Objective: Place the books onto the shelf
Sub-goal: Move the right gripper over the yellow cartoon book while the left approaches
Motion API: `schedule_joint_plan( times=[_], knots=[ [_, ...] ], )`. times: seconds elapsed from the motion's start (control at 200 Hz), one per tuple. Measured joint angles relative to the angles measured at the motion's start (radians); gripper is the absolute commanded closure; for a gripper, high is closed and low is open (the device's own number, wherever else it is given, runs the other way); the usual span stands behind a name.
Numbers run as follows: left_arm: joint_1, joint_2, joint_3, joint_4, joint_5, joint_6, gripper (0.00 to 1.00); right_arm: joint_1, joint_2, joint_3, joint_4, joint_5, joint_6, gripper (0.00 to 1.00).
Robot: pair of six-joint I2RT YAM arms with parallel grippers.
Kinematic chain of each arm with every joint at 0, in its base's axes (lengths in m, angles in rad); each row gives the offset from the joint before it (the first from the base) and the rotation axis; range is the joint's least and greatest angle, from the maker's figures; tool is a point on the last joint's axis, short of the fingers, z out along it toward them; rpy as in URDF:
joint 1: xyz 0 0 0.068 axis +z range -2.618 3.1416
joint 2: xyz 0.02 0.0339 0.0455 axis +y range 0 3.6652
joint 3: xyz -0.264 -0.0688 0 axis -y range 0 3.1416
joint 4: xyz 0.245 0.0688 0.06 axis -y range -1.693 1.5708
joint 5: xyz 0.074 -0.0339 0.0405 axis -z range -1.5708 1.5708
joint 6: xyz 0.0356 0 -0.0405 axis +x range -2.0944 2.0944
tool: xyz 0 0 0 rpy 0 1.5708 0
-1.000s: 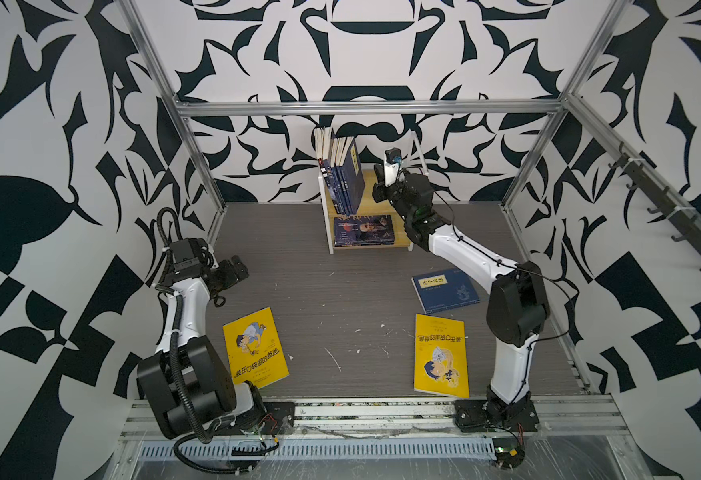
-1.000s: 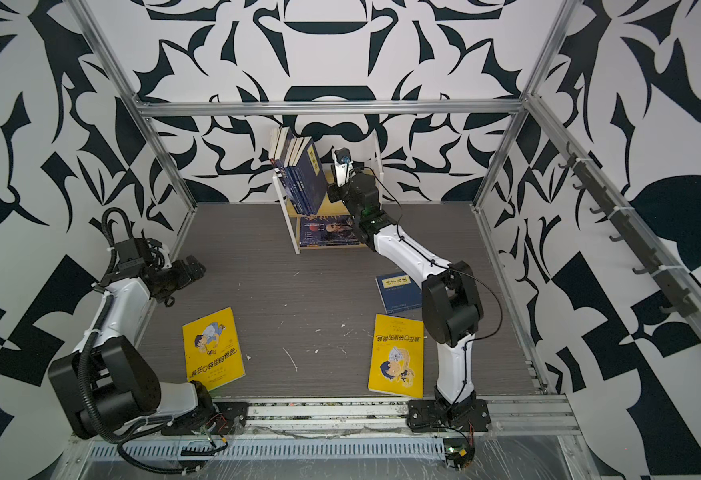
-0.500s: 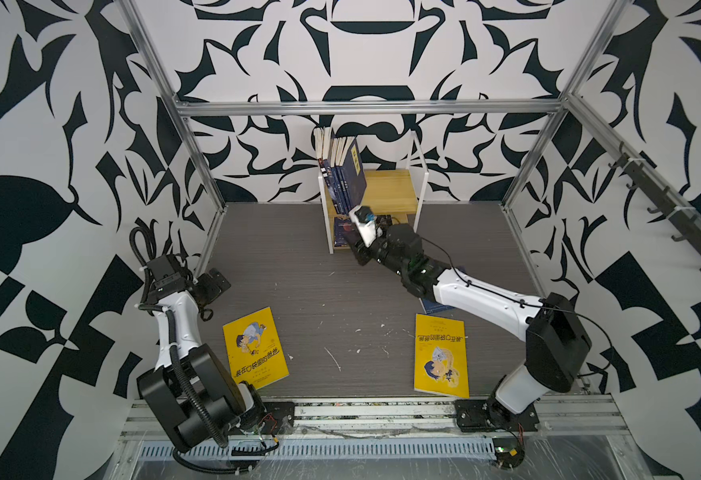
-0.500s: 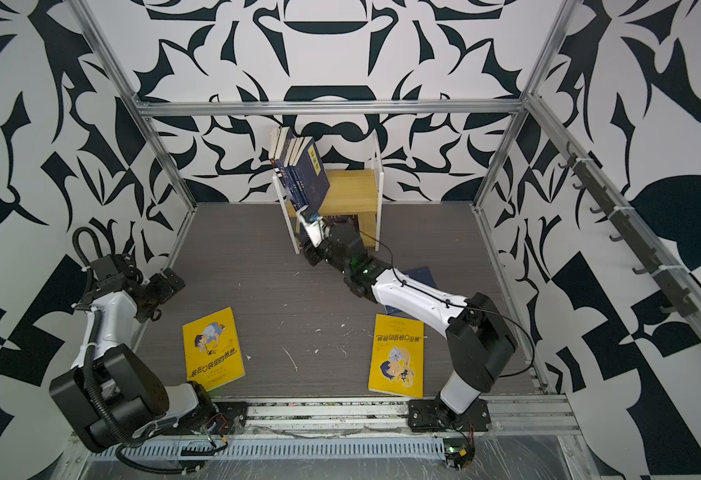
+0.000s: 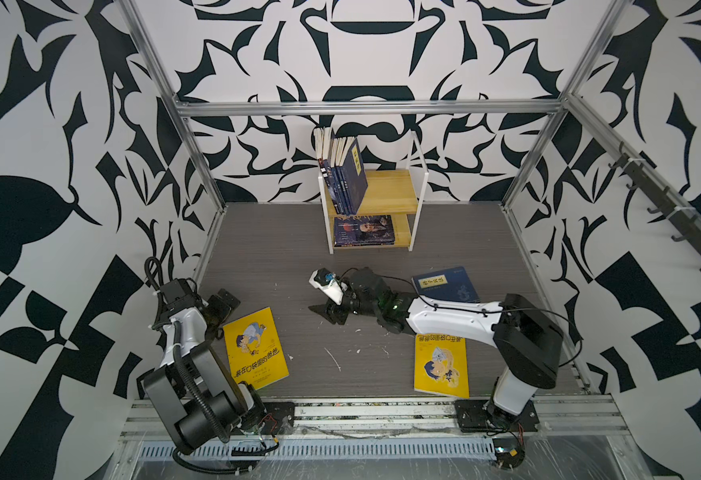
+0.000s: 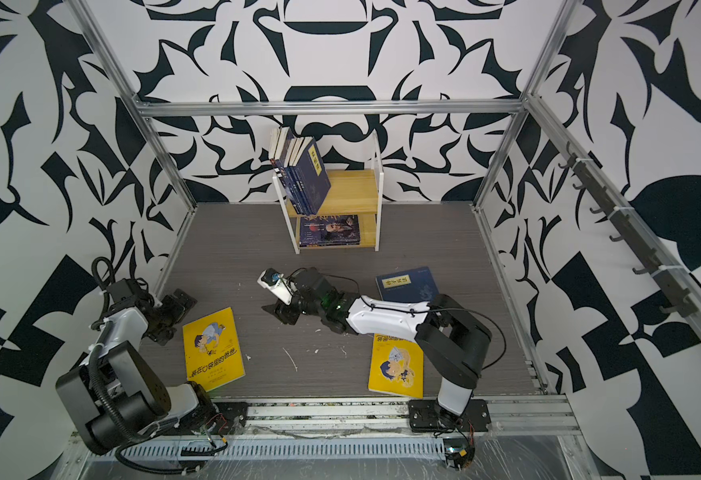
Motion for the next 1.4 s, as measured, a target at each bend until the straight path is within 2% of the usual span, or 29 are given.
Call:
schedule_joint_plan(
  times=[0.17,0.605,0.815,1.035,1.205,1.345,1.395],
  knots=[
    [-0.043,0.060,-0.031,0.026,0.016,-0.041,0.02,0.035,0.076,0.034,-0.040,-0.042,0.000,0.37],
    [-0.313,0.215,0.076,0.133,0.095,-0.109,0.05,0.064,0.183,0.100,-0.108,-0.097,0.002,0.37],
    [-0.341,0.239,0.135,0.048,0.073,-0.058,0.02,0.106,0.270,0.171,-0.179,-0.101,-0.051,0.35],
    [-0.341,0.204,0.253,-0.053,0.011,0.138,0.00,0.146,0.321,0.224,-0.221,-0.130,-0.173,0.34],
    [-0.340,0.169,0.302,-0.154,-0.029,0.387,0.00,0.150,0.352,0.275,-0.240,-0.149,-0.280,0.33],
    [-0.316,0.112,0.296,-0.247,-0.111,0.587,0.02,0.150,0.353,0.276,-0.241,-0.149,-0.357,0.33],
    [-0.306,0.101,0.284,-0.266,-0.143,0.643,0.06,0.150,0.353,0.274,-0.233,-0.151,-0.383,0.33]
  ],
)
